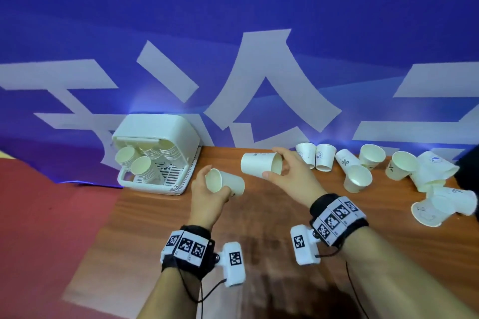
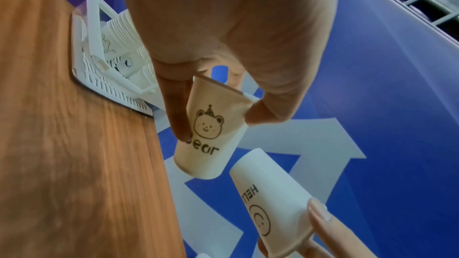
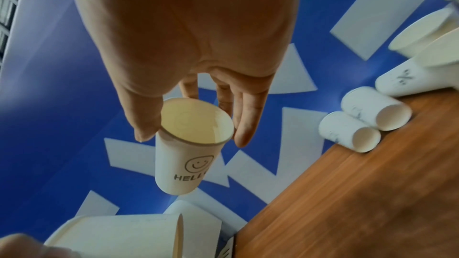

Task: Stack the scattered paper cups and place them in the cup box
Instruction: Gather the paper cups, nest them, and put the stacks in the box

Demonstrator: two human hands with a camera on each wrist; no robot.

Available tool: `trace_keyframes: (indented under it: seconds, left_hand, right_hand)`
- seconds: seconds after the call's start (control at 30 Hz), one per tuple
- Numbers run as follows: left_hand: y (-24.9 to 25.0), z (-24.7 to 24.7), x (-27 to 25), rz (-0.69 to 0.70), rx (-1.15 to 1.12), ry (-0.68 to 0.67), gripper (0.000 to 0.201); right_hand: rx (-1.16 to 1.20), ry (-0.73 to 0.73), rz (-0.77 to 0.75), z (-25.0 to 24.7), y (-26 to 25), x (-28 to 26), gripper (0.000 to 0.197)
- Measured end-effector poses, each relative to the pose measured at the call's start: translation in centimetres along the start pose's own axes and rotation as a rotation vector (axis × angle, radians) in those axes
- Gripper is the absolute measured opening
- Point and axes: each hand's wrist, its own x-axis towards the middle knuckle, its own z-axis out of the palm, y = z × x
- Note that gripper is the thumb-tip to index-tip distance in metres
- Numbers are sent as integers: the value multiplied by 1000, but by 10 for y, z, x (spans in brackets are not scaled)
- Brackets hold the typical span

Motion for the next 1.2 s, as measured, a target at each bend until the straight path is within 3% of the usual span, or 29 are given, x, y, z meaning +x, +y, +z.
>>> trace_keyframes:
  seconds: [0.13,0.47,0.67,0.83,0.97,1.2]
  left_hand:
    - [-12,-57,31,16,-49,22,70]
    - [-48,-203,109,46,21,156,84]
    - [-62,-261,150,103,59,171,62]
    - [-73,-273,183,97,149,138,60]
    - [-81,-266,202,99,239,113,79]
    - [-88,-250,219,140,389,65,82]
  right_hand:
    - [-6,-26,-24,50,-40,20,69]
    - [-53,-104,-87,191,-117,73,63]
    - [-92,-115,-116,248,-133,100,63]
    - [-117,-129,-136,266,-133,117,69]
    - [-123,-143,-124,271,-126,129,70]
    - [-135,-169,-101,280,-116,145,73]
